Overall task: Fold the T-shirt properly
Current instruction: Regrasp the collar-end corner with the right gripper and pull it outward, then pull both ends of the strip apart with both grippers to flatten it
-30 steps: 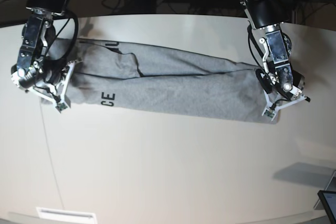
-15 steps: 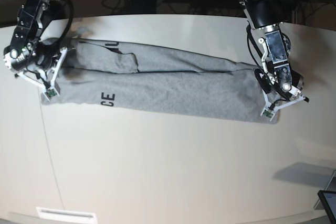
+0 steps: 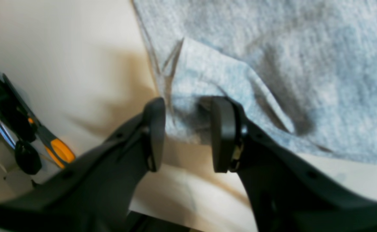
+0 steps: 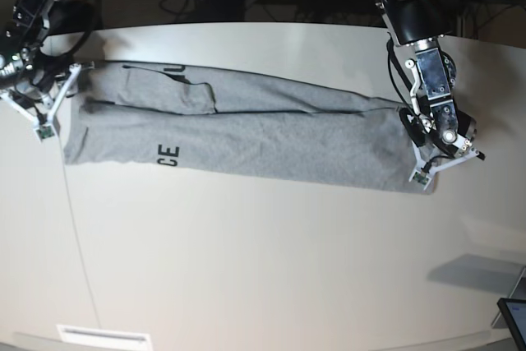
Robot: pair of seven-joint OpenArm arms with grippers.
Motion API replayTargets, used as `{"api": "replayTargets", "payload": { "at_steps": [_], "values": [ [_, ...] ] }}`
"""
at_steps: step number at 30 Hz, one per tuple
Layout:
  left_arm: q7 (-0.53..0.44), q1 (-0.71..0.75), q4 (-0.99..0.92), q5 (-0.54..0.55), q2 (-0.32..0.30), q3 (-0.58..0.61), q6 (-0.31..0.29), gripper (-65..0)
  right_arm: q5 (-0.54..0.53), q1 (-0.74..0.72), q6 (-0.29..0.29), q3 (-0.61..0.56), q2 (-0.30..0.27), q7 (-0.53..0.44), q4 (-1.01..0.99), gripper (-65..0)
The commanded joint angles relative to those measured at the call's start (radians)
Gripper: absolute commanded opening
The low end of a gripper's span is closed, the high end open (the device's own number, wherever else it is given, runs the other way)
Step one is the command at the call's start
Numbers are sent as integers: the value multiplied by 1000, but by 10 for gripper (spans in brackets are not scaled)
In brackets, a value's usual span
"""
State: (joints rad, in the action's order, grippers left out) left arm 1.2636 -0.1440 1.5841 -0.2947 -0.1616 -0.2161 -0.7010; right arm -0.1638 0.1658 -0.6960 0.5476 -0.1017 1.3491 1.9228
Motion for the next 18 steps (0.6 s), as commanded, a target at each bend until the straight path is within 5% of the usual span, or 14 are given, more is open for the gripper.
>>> {"api": "replayTargets", "payload": {
  "at_steps": [1,6,11,14,18],
  "values": [
    [-5,-19,19,-11,-14,-3,3,-413,-3,-2,-2,25,-16,-9,47,-360],
    [-5,-30,25,-10,-8,-4,3,-413,-6,-19,-2,18,-43,-10,62,-360],
    [-3,-42,23,-10,-2,-6,3,-413,-6,-96,-2,-85,-42,-10,63,-480],
    [-3,-44,23,-10,-5,-10,3,-413,-4,-114,-2,-143,-39,-10,60,-490],
    [-3,-44,23,-10,-6,-10,3,-413,-3,-102,-2,-153,23,-10,56,-490]
  ]
}}
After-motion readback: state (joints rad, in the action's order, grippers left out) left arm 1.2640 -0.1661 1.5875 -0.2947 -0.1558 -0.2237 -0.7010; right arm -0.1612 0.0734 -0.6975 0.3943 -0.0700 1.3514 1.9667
